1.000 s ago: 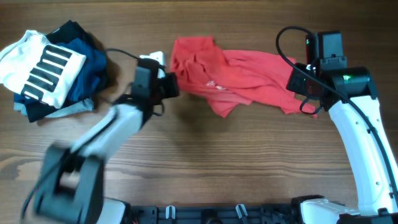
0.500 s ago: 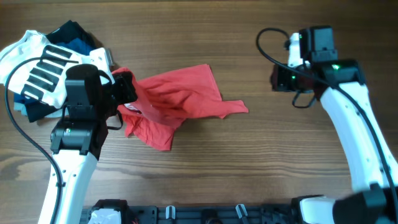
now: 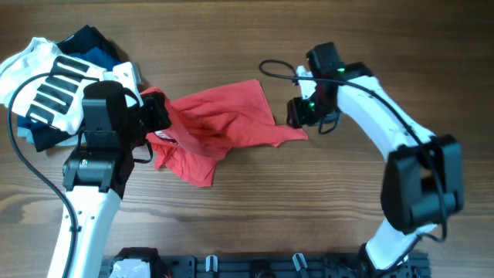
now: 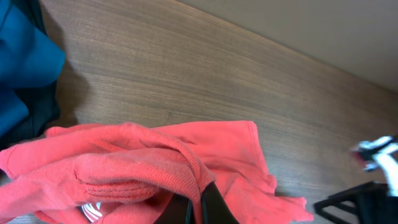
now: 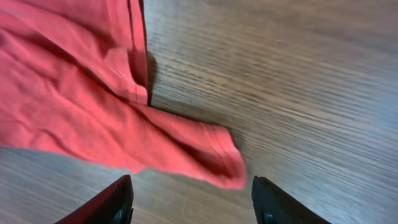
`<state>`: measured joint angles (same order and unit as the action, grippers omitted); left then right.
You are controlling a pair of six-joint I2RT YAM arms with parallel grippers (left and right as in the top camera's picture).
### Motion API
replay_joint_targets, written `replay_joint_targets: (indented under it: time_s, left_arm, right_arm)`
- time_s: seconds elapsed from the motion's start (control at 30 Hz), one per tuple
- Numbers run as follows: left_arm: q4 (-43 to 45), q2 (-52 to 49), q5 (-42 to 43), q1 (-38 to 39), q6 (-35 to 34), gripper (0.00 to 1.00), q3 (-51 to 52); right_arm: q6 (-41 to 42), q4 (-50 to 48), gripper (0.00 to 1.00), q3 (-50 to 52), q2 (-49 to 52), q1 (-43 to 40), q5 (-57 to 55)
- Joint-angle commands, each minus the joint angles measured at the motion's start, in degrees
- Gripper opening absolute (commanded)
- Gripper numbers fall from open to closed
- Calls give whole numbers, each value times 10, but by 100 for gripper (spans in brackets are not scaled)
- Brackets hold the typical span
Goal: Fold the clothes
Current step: 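Grasp the T-shirt's right side with the right gripper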
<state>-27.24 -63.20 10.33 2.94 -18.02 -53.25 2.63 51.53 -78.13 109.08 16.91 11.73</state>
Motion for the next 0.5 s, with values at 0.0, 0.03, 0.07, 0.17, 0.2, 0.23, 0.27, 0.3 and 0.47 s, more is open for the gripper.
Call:
replay_joint_targets:
  time_s: [0.0, 0.03, 0.07, 0.17, 0.2, 0.23, 0.27, 0.3, 0.47]
  left_arm:
    - [2, 2, 1, -3, 13, 4, -8]
    - [2, 2, 1, -3, 13, 4, -8]
    - [2, 2, 1, -3, 13, 4, -8]
    - [2, 2, 1, -3, 13, 4, -8]
    - [2, 2, 1, -3, 13, 4, -8]
    - [2, 2, 1, -3, 13, 4, -8]
    - [2, 2, 1, -3, 13, 4, -8]
    - [2, 2, 1, -3, 13, 4, -8]
    - [2, 2, 1, -3, 13, 4, -8]
  right_arm:
    - [-9, -1, 62, -2, 46, 14, -19]
    - [-10, -1, 63, -2, 53, 17, -19]
    - [-9, -1, 63, -1, 60, 19, -19]
    - [-7, -4, 64, 2, 73, 27, -30]
    - [-7, -6, 64, 4, 73, 29, -33]
    - [-7, -10, 64, 9, 74, 32, -34]
    - [-7, -13, 64, 13, 74, 34, -34]
    - [-7, -16, 63, 18, 74, 35, -34]
    - [44, -17, 4, 25, 74, 35, -73]
